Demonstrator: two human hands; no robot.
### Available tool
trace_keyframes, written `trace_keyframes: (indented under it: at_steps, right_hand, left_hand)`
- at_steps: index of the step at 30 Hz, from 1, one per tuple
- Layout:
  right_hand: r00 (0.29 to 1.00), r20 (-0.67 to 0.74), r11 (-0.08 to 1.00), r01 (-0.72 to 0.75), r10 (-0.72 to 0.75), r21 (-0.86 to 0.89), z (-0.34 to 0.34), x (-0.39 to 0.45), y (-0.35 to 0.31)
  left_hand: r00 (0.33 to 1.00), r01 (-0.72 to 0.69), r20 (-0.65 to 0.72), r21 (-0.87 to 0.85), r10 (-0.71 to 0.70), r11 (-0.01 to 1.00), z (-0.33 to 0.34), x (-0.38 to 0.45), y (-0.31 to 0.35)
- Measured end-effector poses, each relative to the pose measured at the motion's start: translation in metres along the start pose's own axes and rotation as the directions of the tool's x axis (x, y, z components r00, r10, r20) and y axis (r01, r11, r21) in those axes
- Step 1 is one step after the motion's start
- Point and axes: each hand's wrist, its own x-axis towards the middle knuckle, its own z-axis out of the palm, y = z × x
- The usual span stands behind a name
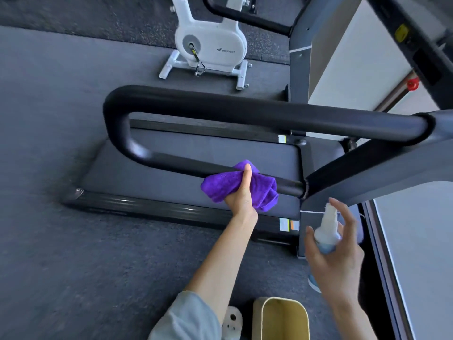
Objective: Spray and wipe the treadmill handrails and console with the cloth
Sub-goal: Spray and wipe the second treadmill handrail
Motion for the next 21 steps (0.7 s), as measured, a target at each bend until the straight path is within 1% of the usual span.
trace_keyframes:
  at_steps: [4,7,11,14,15,16,18,19,21]
  right_hand:
    - [0.999,0.048,1.0,0.016,-0.017,0.018,0.023,-0.005,-0.02]
    - [0.997,0.067,0.999,0.038,-0.04,0.026,0.038,-0.009,-0.034]
    - [0.996,0.073,0.998,0.048,-0.051,0.04,0.06,-0.012,-0.05]
    - [0.996,0.074,0.997,0.046,-0.05,0.056,0.077,-0.013,-0.063]
    - [0.996,0.068,0.997,0.056,-0.06,0.058,0.081,-0.013,-0.067]
    - [0.995,0.062,0.996,0.07,-0.074,0.064,0.084,-0.013,-0.072]
    - [0.994,0.05,0.993,0.098,-0.102,0.072,0.086,-0.014,-0.077]
    - [0.993,0.046,0.992,0.102,-0.105,0.073,0.088,-0.013,-0.078]
    - [0.994,0.052,0.994,0.087,-0.091,0.073,0.09,-0.015,-0.079]
  left_hand:
    - [0.994,-0.094,-0.052,0.001,0.094,0.996,-0.022,0.016,0.046]
    - [0.978,-0.195,-0.086,-0.023,0.192,0.981,-0.041,0.031,0.086]
    - [0.94,-0.329,-0.096,0.012,0.328,0.944,-0.071,0.05,0.145]
    - [0.882,-0.458,-0.081,0.095,0.465,0.884,-0.084,0.055,0.176]
    - [0.844,-0.521,-0.06,0.141,0.532,0.842,-0.087,0.056,0.185]
    - [0.792,-0.592,-0.031,0.205,0.61,0.779,-0.09,0.057,0.195]
    - [0.675,-0.7,0.052,0.362,0.736,0.616,-0.095,0.057,0.213]
    - [0.627,-0.73,0.109,0.427,0.771,0.534,-0.096,0.057,0.221]
    - [0.557,-0.776,0.245,0.494,0.794,0.392,-0.102,0.056,0.235]
